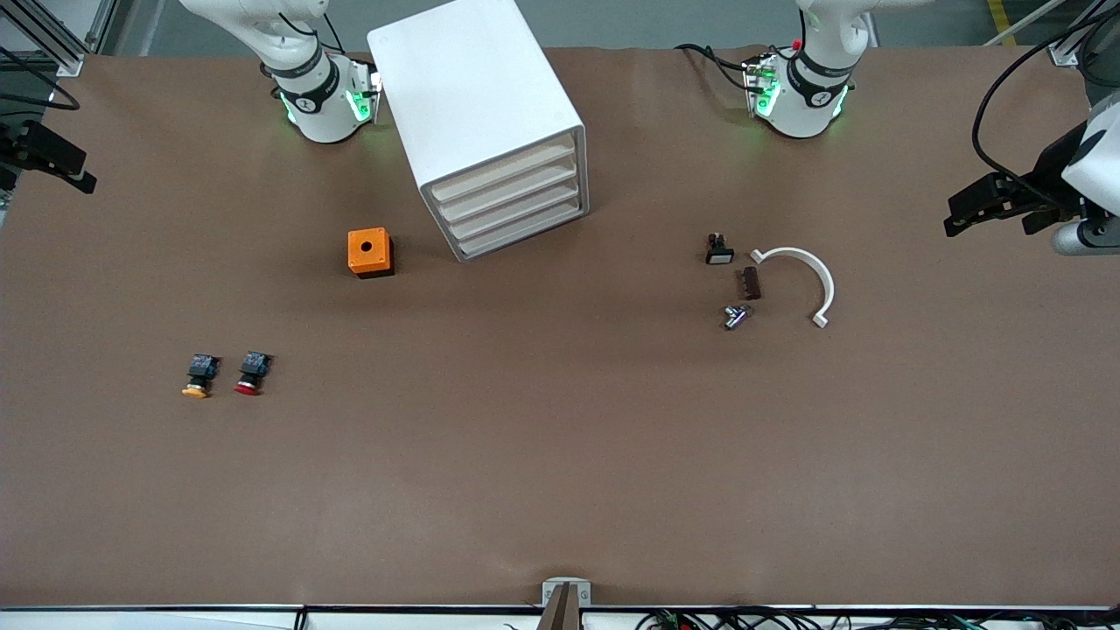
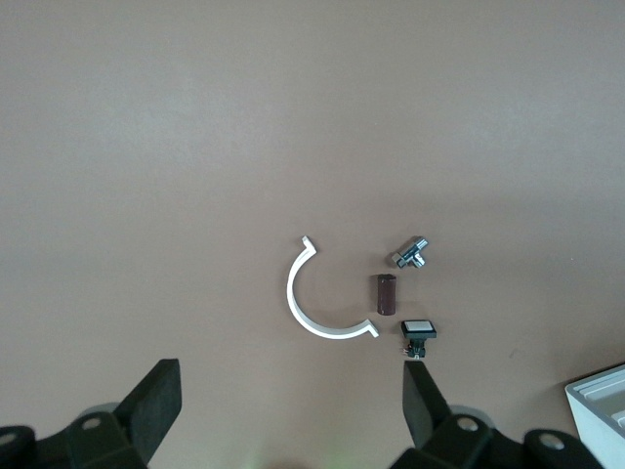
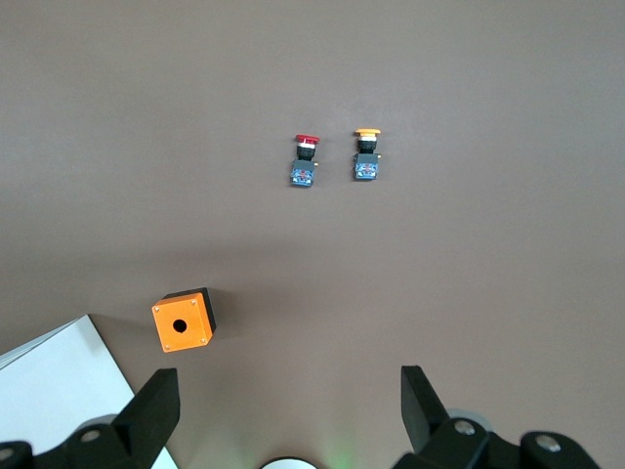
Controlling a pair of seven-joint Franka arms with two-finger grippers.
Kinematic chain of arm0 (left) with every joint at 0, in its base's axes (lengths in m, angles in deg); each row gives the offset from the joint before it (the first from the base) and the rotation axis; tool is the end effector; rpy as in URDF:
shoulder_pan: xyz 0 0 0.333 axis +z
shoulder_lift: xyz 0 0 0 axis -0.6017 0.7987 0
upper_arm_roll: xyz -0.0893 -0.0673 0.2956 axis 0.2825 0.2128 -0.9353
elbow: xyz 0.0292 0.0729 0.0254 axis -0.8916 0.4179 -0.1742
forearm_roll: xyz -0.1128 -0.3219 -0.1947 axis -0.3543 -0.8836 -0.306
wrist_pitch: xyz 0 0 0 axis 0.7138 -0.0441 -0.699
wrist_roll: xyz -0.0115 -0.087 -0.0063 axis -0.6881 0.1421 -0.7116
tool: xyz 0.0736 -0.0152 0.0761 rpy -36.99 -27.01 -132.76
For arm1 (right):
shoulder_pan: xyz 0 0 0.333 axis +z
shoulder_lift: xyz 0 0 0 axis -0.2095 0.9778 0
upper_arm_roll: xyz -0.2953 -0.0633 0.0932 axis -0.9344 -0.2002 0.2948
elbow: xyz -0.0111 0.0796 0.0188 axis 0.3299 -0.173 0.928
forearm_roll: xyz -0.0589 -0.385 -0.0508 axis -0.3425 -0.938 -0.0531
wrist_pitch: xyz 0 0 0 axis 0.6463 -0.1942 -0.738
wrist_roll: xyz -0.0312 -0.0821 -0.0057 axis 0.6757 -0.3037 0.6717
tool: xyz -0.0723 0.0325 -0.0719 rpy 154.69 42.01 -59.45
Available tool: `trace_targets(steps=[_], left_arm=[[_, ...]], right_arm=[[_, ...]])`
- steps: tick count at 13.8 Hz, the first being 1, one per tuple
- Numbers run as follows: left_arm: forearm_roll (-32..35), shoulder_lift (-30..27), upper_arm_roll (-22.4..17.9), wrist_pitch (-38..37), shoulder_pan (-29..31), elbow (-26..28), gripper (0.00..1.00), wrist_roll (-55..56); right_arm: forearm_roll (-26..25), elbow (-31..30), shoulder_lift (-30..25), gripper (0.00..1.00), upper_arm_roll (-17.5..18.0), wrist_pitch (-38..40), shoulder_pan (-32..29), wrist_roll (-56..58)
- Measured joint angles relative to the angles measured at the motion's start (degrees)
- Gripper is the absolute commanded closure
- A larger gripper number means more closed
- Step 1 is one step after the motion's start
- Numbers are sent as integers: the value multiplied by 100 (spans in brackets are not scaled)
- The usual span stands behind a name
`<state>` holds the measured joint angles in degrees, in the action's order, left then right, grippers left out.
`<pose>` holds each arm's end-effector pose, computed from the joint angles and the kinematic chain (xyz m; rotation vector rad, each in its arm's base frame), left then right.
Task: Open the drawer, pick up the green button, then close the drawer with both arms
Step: 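Move the left gripper from rest toward the white cabinet's top drawer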
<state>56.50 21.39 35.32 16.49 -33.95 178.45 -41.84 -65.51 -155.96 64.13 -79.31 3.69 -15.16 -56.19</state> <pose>0.5518 -0.0290 0.6252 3.1196 0.0387 -0.0667 0.4943 -0.0587 0.6531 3.1249 -0.0776 -0.0414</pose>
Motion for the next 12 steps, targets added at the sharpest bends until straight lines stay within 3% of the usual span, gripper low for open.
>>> trace_targets(steps=[12], left_arm=[[0,266,-4,0,9,2,0,16]], right_arm=[[0,-206,-142,0,-15,-15,-29,6]])
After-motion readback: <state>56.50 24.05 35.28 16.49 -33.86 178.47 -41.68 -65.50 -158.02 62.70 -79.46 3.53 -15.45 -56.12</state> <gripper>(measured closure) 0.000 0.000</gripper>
